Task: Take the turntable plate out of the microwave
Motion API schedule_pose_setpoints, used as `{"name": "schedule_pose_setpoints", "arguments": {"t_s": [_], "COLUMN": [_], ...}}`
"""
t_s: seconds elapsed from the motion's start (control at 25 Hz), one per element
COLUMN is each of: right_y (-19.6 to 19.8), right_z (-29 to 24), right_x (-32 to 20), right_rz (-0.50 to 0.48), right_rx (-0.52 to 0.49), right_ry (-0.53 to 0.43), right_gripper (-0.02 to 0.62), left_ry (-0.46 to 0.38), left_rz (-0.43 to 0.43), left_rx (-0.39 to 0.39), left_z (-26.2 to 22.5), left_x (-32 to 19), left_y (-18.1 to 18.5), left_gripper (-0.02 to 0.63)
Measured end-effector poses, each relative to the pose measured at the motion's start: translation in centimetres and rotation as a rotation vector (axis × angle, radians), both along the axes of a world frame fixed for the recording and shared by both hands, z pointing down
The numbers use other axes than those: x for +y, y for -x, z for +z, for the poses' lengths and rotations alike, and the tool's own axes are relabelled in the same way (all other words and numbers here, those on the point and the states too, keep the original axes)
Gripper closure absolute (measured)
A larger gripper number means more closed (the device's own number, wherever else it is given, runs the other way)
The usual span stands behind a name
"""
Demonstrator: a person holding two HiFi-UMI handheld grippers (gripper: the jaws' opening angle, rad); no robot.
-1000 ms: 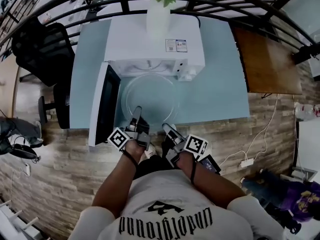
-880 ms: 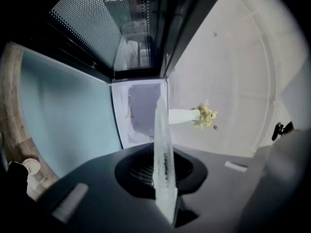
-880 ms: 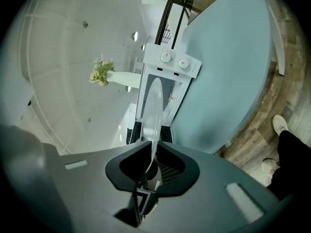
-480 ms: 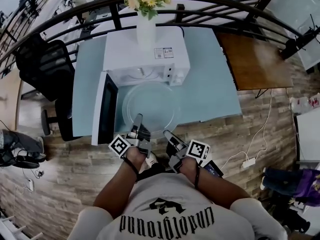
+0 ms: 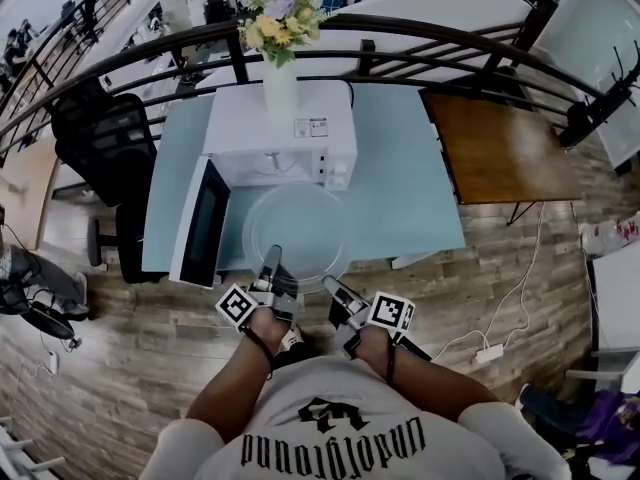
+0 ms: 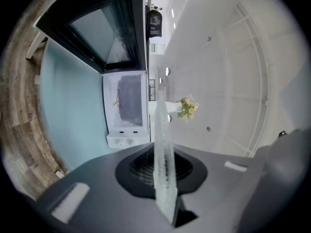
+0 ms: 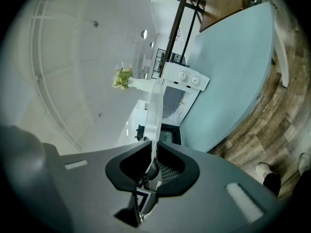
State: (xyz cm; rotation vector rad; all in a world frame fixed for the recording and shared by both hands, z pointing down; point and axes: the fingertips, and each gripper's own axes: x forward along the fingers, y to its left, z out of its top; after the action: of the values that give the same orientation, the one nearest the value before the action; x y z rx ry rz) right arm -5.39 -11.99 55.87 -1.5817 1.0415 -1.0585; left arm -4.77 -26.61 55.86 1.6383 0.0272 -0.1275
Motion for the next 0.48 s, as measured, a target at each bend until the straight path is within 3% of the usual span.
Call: {"name": "schedule_pose_setpoints", "arguments": {"t_s": [0.36, 0.48], "right_y": [1.7, 2.4], "right_z": [-0.3, -0.9], "right_x": [5.6, 7.1], "right_rz": [-0.07, -0.099], "right_rx": [-0.007, 0.017], "right_ry": [0.025, -0.018], "right_gripper": [0.56, 0.56], "left_ry": [-0.011, -0.013], "left_rz": [-0.08, -0.096], "left_rx": [-0.001, -0.002], "left_z": [-0.9, -1.2], "left_x": [5.1, 7.1], "left_y": [2.8, 3.9], "left_gripper": [0.532, 0.533]}}
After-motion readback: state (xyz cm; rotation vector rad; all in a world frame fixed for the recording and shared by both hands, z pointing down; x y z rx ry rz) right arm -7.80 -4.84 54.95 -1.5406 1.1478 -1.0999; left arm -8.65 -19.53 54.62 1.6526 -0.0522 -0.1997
